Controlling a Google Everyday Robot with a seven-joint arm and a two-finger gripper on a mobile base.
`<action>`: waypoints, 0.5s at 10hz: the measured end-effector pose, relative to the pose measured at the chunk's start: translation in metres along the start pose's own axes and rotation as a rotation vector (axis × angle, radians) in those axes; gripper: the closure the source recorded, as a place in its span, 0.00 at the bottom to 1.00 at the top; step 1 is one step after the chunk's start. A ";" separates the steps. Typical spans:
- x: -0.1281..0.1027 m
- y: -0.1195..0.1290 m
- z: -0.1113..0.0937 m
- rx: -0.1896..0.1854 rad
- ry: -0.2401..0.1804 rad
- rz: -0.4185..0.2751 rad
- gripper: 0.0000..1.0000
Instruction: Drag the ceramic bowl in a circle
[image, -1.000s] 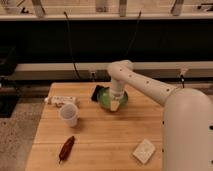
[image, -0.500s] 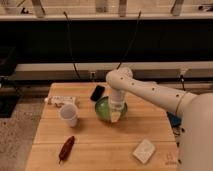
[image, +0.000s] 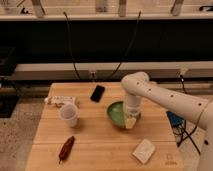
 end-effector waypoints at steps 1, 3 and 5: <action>0.022 -0.008 -0.002 0.000 0.001 0.050 1.00; 0.042 -0.030 -0.007 0.004 -0.001 0.107 1.00; 0.044 -0.054 -0.013 0.015 -0.013 0.127 1.00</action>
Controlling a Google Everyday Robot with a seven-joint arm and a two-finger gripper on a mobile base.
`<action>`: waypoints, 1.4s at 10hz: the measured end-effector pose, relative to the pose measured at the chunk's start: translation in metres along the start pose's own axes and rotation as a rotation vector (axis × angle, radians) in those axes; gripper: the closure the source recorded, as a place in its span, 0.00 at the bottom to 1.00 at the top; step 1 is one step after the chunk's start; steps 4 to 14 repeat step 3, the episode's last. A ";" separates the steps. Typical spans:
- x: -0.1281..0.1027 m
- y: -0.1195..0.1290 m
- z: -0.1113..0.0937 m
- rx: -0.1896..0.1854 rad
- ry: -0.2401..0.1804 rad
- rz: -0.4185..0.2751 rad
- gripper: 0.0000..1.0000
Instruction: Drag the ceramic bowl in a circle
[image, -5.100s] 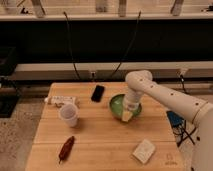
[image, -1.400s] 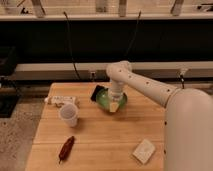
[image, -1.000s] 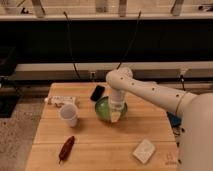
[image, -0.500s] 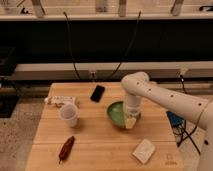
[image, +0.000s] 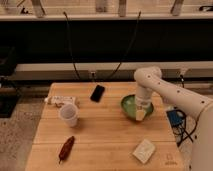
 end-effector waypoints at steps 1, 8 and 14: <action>-0.005 -0.005 -0.002 0.003 -0.005 -0.001 1.00; -0.016 -0.005 -0.002 0.007 0.008 -0.010 1.00; -0.016 -0.005 -0.002 0.007 0.008 -0.010 1.00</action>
